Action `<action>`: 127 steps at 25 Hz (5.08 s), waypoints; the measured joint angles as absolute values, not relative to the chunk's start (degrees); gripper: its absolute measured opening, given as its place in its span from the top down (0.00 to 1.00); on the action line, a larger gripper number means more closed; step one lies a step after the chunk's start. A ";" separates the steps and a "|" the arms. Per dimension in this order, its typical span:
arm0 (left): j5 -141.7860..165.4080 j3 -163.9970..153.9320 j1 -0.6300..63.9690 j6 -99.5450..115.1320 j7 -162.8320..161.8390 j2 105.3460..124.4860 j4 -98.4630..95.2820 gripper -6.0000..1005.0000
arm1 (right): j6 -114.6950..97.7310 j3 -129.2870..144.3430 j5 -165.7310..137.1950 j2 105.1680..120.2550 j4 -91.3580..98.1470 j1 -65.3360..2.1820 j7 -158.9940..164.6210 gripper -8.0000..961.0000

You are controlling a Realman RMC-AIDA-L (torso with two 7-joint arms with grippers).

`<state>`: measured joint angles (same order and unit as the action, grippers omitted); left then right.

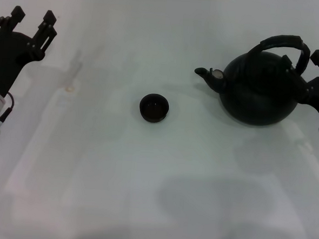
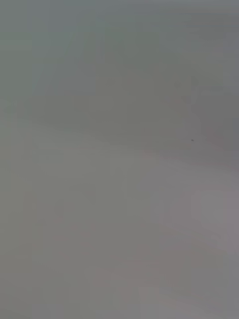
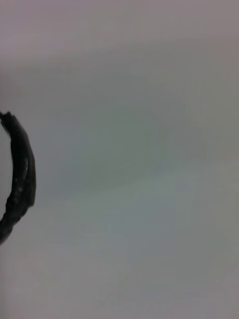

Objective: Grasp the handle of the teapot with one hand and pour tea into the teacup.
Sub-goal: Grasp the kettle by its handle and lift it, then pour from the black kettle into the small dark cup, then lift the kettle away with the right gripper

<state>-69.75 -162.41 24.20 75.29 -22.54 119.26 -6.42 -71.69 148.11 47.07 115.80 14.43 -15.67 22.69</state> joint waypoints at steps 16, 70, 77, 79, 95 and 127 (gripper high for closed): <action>-69.60 -162.79 23.39 75.39 -22.75 119.26 -6.44 0.28 | -67.69 145.99 46.91 115.84 14.77 -15.90 22.76 0.25; -69.34 -162.86 21.98 74.78 -22.85 119.27 -9.14 0.28 | -72.86 144.50 35.75 115.84 18.10 -23.29 0.42 0.83; -69.45 -162.83 21.86 74.78 -24.21 119.27 -9.32 0.28 | -72.62 144.40 35.76 115.84 18.41 -23.59 -4.60 0.85; -69.45 -162.76 21.81 74.75 -24.32 119.27 -9.32 0.28 | -72.63 144.40 35.76 115.84 18.39 -23.68 -5.81 0.85; -69.36 -162.86 21.86 74.70 -24.36 119.17 -9.21 0.28 | -73.12 144.46 35.27 115.84 18.86 -23.91 -15.27 0.86; -69.35 -162.86 21.79 73.91 -24.27 119.18 -9.22 0.28 | -72.54 144.54 34.22 115.93 20.13 -23.82 -26.09 0.88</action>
